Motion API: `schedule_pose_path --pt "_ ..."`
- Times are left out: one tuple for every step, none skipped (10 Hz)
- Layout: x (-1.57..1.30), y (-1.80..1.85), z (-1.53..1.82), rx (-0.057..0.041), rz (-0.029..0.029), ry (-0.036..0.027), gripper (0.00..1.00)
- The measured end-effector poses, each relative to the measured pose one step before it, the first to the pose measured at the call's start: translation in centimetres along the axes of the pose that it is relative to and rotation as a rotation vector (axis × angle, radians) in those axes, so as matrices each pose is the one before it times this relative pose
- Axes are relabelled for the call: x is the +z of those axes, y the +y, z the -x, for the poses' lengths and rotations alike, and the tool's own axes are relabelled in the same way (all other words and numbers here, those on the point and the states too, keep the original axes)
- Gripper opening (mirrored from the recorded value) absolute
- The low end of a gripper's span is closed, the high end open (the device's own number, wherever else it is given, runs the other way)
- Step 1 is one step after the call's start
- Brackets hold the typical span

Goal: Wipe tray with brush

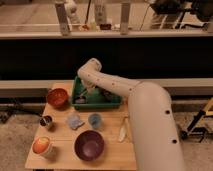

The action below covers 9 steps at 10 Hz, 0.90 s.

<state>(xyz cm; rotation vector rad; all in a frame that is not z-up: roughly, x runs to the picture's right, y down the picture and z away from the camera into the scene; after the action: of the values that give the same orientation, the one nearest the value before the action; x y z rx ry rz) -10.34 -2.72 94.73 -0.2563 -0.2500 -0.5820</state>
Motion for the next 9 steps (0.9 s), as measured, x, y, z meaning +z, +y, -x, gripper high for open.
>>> schedule_pose_path --pt "-0.135 0.561 -0.404 0.00445 0.00251 -0.00064 0.00" --pt "-0.002 0.454 -0.233 0.00175 0.00427 -0.00169 0.00" --pt "0.090 0.629 -0.630 0.00653 0.00558 -0.00006 0.00" --pt "0.117 0.565 -0.520 0.00647 0.00823 -0.00437 0.00" --pt "0.116 0.323 -0.702 0.00475 0.00500 -0.01416 0.00" --pt "-0.060 0.081 -0.055 0.00251 -0.00993 -0.02491 0.00" --pt "-0.027 0.089 -0.202 0.00088 -0.01067 -0.01748 0.00" --pt "-0.114 0.136 -0.403 0.00589 -0.01241 -0.01428 0.00" --pt "0.007 -0.004 -0.012 0.00004 -0.00020 0.00028 0.00"
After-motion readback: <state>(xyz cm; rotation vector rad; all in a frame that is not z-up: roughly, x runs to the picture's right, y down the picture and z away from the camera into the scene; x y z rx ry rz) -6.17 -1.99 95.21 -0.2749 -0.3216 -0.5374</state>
